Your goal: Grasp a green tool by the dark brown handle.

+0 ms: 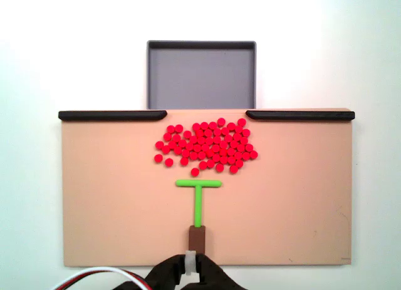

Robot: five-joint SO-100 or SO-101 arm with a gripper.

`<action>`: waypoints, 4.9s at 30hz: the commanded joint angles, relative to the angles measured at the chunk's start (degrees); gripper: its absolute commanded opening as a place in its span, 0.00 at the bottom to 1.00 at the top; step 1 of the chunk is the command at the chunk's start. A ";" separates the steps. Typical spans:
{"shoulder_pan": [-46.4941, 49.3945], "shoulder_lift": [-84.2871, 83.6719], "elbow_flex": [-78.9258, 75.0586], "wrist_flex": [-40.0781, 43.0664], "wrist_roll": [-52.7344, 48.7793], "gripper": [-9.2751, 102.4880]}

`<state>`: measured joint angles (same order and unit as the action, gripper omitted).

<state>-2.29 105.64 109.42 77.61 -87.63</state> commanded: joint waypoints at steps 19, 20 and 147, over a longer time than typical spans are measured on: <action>2.02 3.87 4.66 -0.35 -1.23 0.09; 2.02 3.78 4.66 -0.35 -1.49 0.09; 0.88 -5.89 1.76 -8.00 0.62 0.08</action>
<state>-0.79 97.47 113.12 69.35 -87.36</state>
